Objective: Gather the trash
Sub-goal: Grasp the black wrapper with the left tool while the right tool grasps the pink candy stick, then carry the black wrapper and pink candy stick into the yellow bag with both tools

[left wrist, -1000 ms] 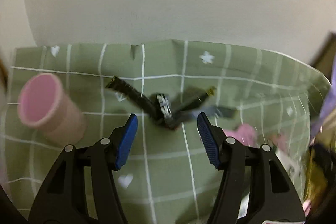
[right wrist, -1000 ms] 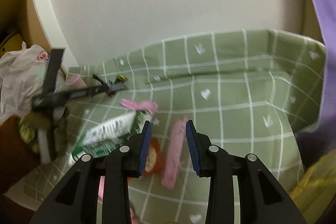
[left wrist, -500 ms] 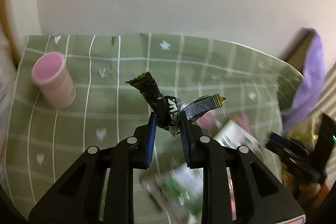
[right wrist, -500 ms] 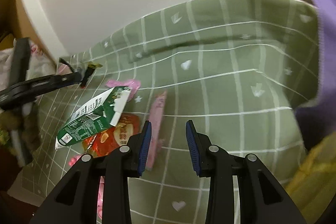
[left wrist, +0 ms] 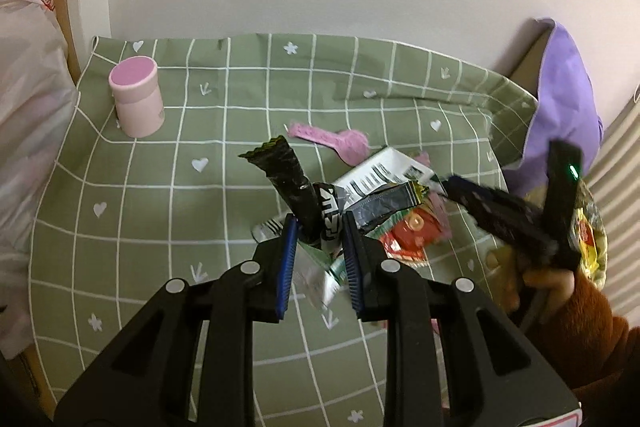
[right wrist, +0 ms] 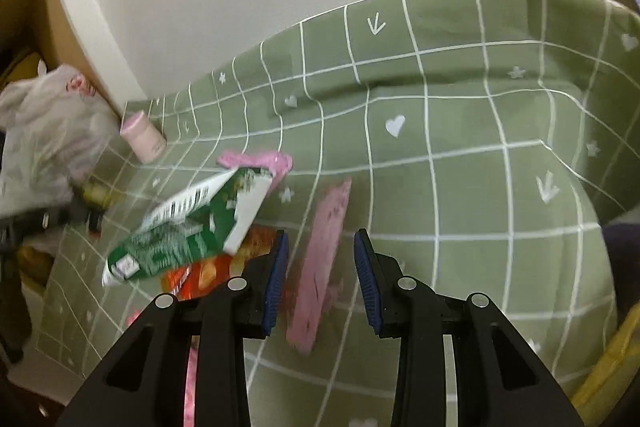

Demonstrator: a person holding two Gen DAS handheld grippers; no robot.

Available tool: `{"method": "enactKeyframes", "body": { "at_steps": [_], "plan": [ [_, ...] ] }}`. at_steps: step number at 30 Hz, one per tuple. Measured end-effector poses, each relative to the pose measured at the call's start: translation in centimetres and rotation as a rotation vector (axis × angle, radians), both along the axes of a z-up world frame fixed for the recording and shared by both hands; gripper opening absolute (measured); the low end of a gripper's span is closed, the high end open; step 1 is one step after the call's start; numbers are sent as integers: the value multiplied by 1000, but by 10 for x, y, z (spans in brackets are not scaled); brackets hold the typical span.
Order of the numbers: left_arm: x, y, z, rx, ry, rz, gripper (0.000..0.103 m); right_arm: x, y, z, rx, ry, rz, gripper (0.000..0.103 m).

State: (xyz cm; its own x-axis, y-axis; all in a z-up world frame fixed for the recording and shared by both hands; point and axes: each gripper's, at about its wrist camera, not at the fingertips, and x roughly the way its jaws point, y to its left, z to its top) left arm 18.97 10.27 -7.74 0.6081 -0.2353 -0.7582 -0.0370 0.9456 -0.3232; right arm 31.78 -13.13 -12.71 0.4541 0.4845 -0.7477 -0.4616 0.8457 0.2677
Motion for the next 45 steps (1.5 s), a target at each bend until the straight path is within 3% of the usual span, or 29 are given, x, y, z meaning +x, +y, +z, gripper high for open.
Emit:
{"method": "enactKeyframes", "body": {
  "at_steps": [1, 3, 6, 14, 23, 27, 34, 45],
  "plan": [
    [-3, -3, 1, 8, -1, -9, 22, 4, 2, -4, -1, 28, 7, 32],
    [-11, -8, 4, 22, -6, -21, 22, 7, 4, -10, -12, 64, 12, 20],
    [-24, -11, 10, 30, -19, -30, 22, -13, 3, 3, -33, 6, 6, 8],
    [-36, -23, 29, 10, -80, -62, 22, -62, -32, 63, 19, -109, -39, 8],
    [-17, -71, 68, -7, -193, -191, 22, -112, -84, 128, 24, -257, -148, 8],
    [-3, -104, 95, -12, -269, -271, 22, -133, -110, 155, -19, -345, -208, 8],
    [16, -185, 128, -44, -352, -450, 22, -162, -169, 178, -65, -420, -344, 8],
    [21, -291, 131, -81, -343, -676, 22, -200, -253, 186, -101, -443, -544, 8]
  ]
}}
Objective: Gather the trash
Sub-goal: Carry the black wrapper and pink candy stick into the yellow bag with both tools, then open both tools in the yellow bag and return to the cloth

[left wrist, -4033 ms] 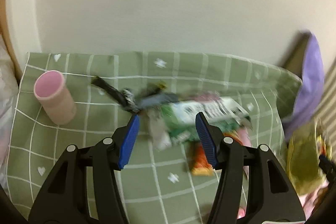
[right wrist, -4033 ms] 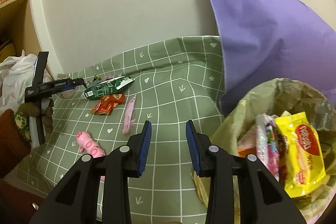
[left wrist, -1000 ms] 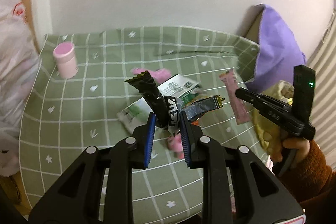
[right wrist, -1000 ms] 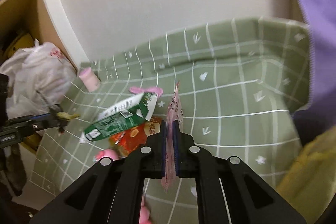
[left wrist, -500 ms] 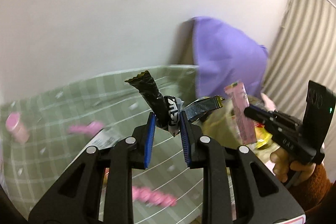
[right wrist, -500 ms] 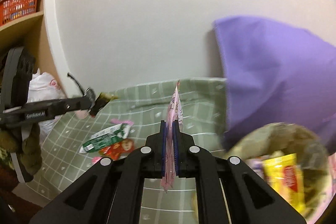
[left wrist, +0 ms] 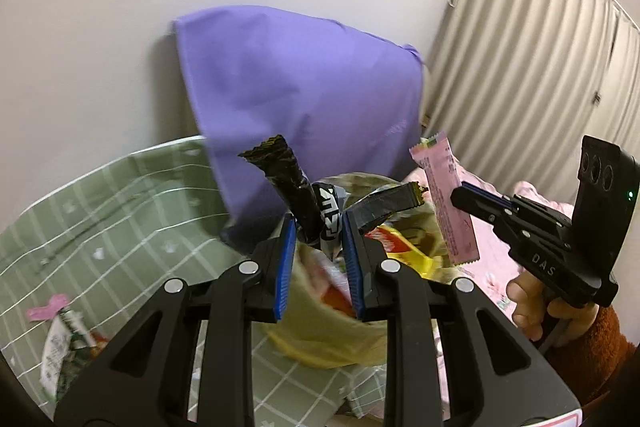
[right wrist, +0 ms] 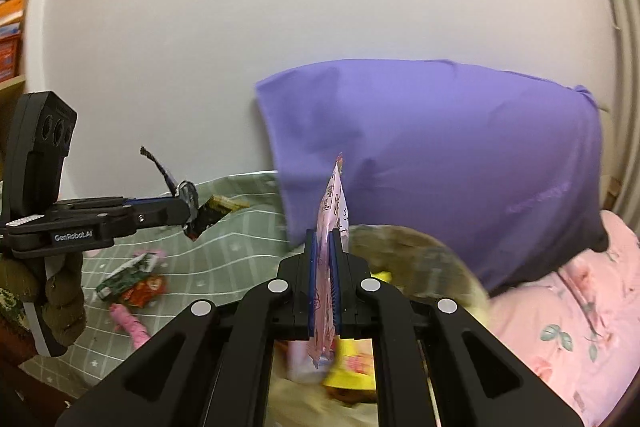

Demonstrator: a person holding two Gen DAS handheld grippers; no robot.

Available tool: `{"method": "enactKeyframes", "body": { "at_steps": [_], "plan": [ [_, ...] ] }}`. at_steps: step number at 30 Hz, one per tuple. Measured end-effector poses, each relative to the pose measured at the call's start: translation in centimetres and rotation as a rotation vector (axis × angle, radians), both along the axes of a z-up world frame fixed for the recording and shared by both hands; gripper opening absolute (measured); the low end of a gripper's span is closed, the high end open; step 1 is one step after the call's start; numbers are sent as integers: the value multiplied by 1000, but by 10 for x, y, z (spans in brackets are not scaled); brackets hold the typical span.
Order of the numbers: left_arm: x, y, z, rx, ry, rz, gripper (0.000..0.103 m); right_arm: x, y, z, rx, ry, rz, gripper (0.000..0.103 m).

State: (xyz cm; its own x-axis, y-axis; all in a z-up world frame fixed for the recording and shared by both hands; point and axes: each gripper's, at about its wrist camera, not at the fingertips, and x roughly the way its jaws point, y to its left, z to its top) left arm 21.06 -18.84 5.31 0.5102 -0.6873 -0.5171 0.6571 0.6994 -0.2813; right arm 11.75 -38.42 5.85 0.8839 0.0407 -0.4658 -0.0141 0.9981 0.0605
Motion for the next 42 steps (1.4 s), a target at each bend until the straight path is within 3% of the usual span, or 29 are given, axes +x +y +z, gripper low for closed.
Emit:
{"method": "enactKeyframes", "body": {
  "at_steps": [11, 22, 32, 38, 42],
  "plan": [
    [0, -65, -17, 8, 52, -123, 22, -34, -55, -5, 33, 3, -98, 8],
    [28, -108, -85, 175, 210, -151, 22, -9, -53, -28, 53, 66, -15, 8],
    [47, -130, -111, 273, 205, -135, 22, 46, -66, -79, 19, 244, -42, 8],
    [43, -126, -113, 263, 204, -153, 26, 49, -57, -91, -21, 261, -24, 8],
    [34, -120, -103, 252, 176, -174, 37, 44, -57, -88, -15, 232, -45, 9]
  ]
}}
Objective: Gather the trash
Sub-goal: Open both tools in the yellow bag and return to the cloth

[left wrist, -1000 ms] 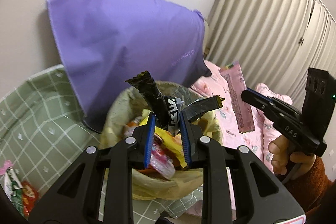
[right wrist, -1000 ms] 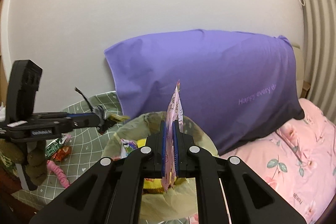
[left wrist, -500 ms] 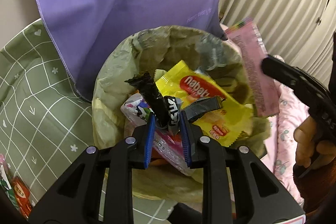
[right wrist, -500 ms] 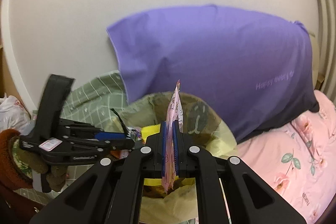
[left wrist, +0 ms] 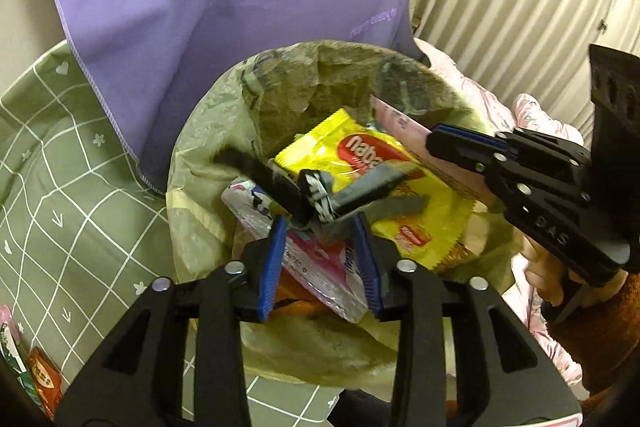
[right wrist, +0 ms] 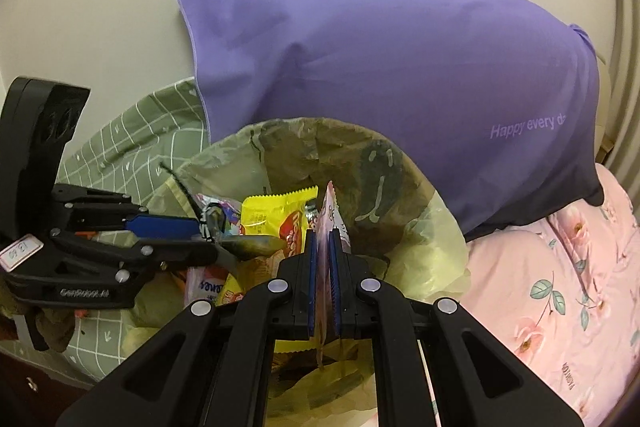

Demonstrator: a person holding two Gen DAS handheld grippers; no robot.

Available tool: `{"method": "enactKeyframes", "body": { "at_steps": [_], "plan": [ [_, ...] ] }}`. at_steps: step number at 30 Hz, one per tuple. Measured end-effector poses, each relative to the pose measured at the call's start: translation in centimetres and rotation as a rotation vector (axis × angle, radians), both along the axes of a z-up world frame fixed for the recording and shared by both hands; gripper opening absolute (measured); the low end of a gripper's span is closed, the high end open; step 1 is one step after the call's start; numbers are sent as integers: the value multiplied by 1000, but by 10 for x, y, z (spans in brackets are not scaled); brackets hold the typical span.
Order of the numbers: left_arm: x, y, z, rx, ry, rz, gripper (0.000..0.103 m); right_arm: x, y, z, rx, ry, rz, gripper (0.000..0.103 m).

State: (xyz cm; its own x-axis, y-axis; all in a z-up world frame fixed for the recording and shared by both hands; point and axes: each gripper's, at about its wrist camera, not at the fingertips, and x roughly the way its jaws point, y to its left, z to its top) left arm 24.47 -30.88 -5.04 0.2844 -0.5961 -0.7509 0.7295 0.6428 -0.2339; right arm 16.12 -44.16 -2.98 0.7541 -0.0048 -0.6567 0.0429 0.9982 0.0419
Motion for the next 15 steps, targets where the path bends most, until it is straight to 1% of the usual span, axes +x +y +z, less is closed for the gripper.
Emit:
{"method": "enactKeyframes", "body": {
  "at_steps": [1, 3, 5, 7, 12, 15],
  "plan": [
    [-3, 2, 3, -6, -10, -8, 41, -1, 1, 1, -10, -7, -8, 9],
    [-8, 5, 9, -19, -21, -20, 46, -3, 1, 4, -24, -17, -25, 11],
    [-12, 8, 14, -32, -25, -25, 48, -7, 1, 8, -16, -29, -36, 22],
    [-16, 15, 18, -48, -29, -21, 49, -10, 2, 12, -10, -43, -45, 25],
    [-27, 40, 27, -83, -63, 16, 51, -17, 14, 21, -9, -66, -53, 25],
    [-32, 68, 34, -113, -91, 61, 52, -20, 27, 27, -6, -83, -32, 25]
  ]
}}
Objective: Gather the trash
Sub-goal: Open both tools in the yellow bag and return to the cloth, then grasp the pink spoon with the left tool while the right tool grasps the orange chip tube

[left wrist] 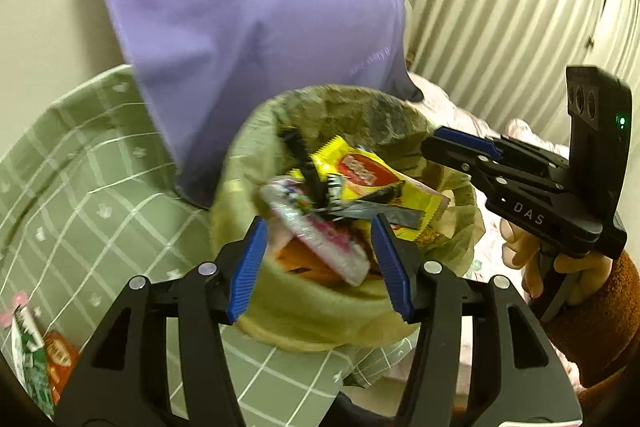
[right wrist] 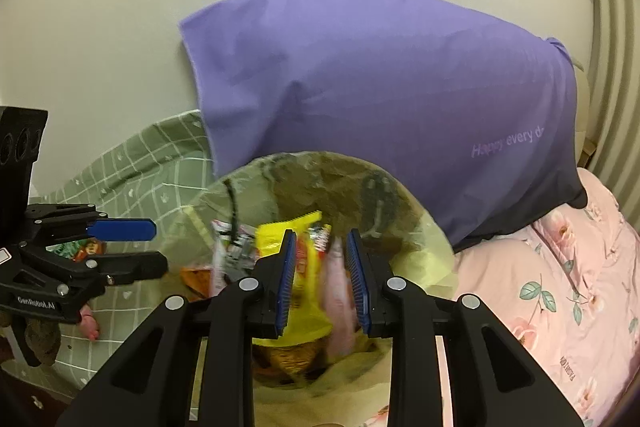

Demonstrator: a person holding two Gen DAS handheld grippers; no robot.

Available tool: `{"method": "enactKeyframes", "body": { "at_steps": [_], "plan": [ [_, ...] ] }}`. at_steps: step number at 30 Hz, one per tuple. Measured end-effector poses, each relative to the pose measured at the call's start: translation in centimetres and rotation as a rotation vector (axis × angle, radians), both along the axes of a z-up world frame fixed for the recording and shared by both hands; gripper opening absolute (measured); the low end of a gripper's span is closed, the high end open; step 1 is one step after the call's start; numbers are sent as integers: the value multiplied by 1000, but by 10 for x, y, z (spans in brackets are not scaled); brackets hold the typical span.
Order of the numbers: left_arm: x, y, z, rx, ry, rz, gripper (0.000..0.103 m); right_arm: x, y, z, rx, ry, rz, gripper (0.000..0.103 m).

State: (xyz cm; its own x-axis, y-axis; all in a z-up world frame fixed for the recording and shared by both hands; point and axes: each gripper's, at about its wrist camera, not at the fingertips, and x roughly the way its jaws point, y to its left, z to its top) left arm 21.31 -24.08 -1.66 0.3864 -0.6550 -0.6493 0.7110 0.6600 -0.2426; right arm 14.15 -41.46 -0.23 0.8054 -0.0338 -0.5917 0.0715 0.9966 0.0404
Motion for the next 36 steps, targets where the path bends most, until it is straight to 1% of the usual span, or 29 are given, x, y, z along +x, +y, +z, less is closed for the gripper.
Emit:
{"method": "enactKeyframes", "body": {
  "at_steps": [4, 7, 9, 14, 18, 19, 21, 22, 25, 28, 32, 36],
  "plan": [
    [1, 44, 4, -56, -18, 111, 53, -3, 23, 7, -1, -24, 37, 25],
    [2, 84, 2, -64, -31, 210, 54, 0, 43, 8, -1, -30, 73, 25],
    [1, 110, -1, -50, -39, 270, 55, 3, 55, 8, 2, -28, 99, 25],
    [3, 182, -15, -10, -29, 436, 55, 10, 88, 3, 6, -13, 171, 25],
    [3, 231, -28, 12, -19, 549, 55, 17, 114, -4, 16, 4, 237, 25],
    [3, 243, -33, 31, -21, 577, 55, 19, 119, -5, 21, 6, 250, 26],
    [5, 262, -46, 87, -17, 631, 55, 25, 131, -10, 39, 19, 286, 32],
    [6, 268, -51, 101, -12, 647, 55, 26, 135, -12, 44, 22, 298, 37],
    [6, 290, -69, 123, 30, 700, 55, 29, 153, -18, 52, 39, 344, 37],
    [-1, 302, -77, 127, 52, 720, 55, 34, 167, -24, 58, 59, 380, 37],
    [-13, 304, -73, 118, 53, 722, 55, 41, 187, -32, 89, 91, 425, 37],
    [-22, 304, -66, 120, 38, 710, 56, 50, 209, -42, 94, 118, 489, 37]
  ]
}}
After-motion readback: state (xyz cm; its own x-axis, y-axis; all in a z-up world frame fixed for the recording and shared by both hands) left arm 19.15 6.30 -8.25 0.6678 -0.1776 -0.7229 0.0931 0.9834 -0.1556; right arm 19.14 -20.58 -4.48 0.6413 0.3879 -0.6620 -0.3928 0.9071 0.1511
